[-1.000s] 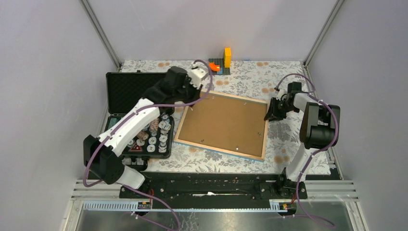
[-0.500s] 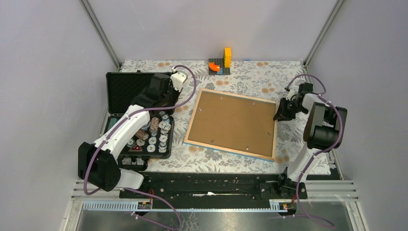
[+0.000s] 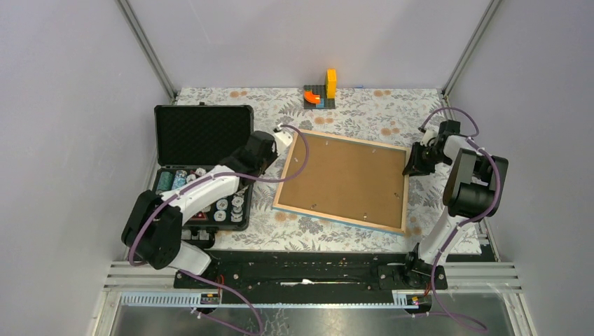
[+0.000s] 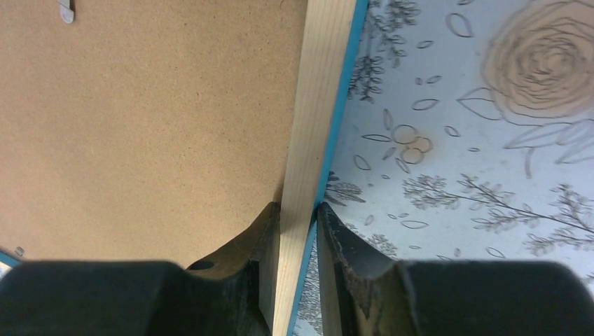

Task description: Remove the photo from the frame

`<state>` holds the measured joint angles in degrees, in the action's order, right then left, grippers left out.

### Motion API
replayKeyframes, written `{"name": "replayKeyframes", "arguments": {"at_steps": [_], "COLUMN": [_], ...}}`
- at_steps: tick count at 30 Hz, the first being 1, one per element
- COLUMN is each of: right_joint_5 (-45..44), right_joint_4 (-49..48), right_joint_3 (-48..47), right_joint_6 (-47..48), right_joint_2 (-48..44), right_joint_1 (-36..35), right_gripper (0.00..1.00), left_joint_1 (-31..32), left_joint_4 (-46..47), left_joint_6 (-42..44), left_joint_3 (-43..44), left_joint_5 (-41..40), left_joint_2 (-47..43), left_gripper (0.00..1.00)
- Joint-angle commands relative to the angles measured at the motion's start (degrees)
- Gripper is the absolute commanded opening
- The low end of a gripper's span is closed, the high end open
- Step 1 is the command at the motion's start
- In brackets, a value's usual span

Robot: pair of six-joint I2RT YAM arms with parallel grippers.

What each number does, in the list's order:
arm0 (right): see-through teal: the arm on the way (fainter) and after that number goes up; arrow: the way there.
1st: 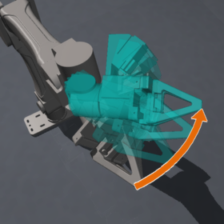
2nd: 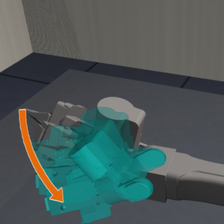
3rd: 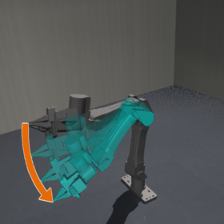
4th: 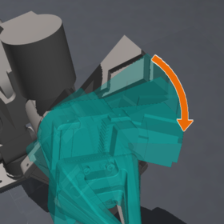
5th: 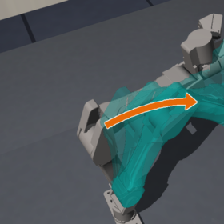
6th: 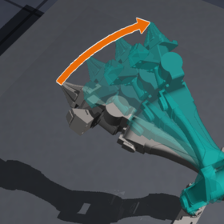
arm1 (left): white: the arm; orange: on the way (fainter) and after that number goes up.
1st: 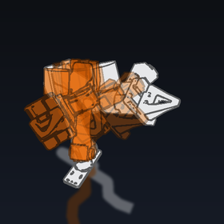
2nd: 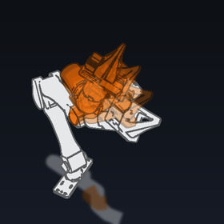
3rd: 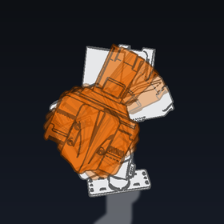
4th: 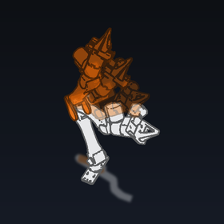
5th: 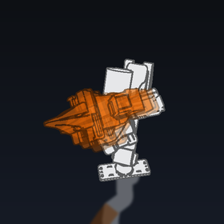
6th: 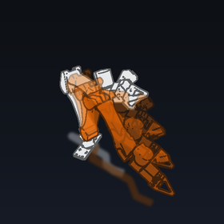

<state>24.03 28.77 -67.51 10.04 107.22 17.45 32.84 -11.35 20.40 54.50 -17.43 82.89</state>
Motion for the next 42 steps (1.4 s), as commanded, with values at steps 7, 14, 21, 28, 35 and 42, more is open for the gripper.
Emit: {"name": "replayKeyframes", "arguments": {"at_steps": [7, 14, 21, 28, 35, 42], "right_joint_5": [-1.9, -1.8, -1.5, -1.2, 1.1, 4.6], "right_joint_4": [1.9, 2.2, 3.0, 3.3, 5.0, 9.0], "right_joint_3": [-4.4, -4.7, -5.8, -5.4, -6.6, -8.4], "right_joint_6": [2.5, 2.8, 3.0, 3.4, 4.0, 3.0], "right_joint_2": [-0.3, -0.4, -0.2, -0.6, -0.5, -2.3], "right_joint_1": [1.9, 2.3, 2.5, 2.5, 2.5, 2.8], "right_gripper": [0.17, 0.17, 0.17, 0.18, 0.18, 0.15], "left_joint_1": [5.8, 6.3, 6.3, 6.0, 3.2, 5.2], "left_joint_4": [4.4, -4.5, -10.7, -15.0, -22.0, -16.8], "left_joint_6": [1.6, -1.2, -3.2, -3.7, -5.8, -1.3], "left_joint_3": [-6.1, -5.0, -5.4, -3.5, 6.1, 8.0], "left_joint_5": [-5.0, -0.2, 5.2, 8.5, 24.1, 34.2], "left_joint_2": [1.5, 3.6, 3.9, 4.0, 3.0, -1.1], "left_gripper": [0.07, 0.27, 0.45, 0.52, 0.57, 0.68]}}
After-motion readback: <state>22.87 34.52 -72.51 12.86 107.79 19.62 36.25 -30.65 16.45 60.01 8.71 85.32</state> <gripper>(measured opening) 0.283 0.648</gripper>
